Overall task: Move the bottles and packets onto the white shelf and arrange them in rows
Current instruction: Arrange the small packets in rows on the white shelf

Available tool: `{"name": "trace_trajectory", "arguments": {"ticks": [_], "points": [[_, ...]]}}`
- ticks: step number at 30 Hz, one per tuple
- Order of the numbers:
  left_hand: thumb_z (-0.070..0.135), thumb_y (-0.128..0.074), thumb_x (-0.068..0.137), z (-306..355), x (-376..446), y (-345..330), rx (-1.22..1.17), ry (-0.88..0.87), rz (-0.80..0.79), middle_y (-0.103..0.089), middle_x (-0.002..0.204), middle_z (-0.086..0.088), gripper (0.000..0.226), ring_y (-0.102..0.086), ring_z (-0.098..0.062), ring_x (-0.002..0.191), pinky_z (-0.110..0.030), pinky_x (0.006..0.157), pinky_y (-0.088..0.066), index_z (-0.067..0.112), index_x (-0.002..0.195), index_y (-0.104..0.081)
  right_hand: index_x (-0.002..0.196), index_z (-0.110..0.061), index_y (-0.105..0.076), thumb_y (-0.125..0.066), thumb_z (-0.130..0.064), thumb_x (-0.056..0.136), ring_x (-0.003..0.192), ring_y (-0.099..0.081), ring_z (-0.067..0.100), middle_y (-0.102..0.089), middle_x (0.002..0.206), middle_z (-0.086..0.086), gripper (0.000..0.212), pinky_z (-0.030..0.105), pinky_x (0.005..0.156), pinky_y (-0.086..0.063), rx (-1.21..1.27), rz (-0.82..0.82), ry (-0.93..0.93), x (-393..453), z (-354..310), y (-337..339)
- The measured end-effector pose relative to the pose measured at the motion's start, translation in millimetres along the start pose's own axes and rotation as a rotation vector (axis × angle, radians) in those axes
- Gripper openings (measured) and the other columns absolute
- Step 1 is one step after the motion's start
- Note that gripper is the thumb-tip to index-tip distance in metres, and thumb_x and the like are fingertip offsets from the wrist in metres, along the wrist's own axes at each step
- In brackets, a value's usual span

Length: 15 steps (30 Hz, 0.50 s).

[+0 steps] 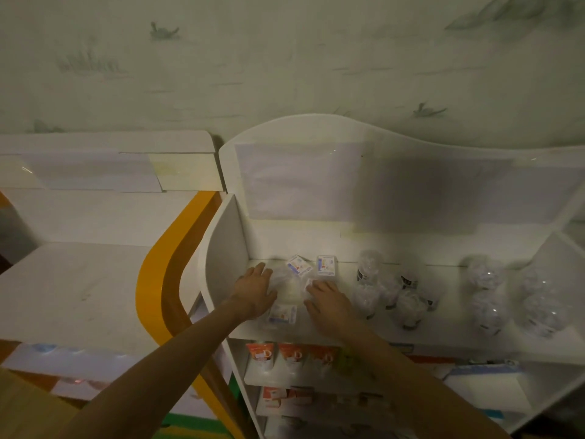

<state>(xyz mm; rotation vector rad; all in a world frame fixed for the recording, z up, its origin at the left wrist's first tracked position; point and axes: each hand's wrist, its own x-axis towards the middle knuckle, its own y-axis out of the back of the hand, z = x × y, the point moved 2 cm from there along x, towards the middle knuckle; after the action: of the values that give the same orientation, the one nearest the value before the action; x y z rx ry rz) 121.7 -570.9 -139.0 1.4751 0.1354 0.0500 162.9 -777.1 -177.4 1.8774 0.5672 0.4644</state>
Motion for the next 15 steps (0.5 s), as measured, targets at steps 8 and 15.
{"name": "trace_trajectory", "arguments": {"ticks": [8,15], "points": [[0.046,-0.051,0.093,-2.0,32.1,-4.3,0.065,-0.027,-0.07,-0.035,0.152,-0.009,0.057,-0.04,-0.03,0.134,-0.044,0.103,-0.042,0.017,0.141,-0.039,0.136,-0.022,-0.057,-0.045,-0.021,0.097,0.135,-0.041,0.02,-0.05,0.145,-0.003,0.041,0.036,0.11,-0.039,0.059,-0.018,0.004,11.1,14.7,2.1],[0.032,-0.053,0.092,-7.9,47.2,-10.6,0.01,-0.068,-0.09,-0.052,0.132,-0.006,0.042,-0.053,-0.027,0.116,-0.041,0.091,-0.047,0.018,0.13,-0.045,0.125,-0.027,-0.066,-0.054,-0.023,0.09,0.128,-0.044,0.018,-0.057,0.134,-0.008,0.037,0.033,0.108,-0.04,0.03,0.018,-0.005,20.2,16.9,-0.4]]}}
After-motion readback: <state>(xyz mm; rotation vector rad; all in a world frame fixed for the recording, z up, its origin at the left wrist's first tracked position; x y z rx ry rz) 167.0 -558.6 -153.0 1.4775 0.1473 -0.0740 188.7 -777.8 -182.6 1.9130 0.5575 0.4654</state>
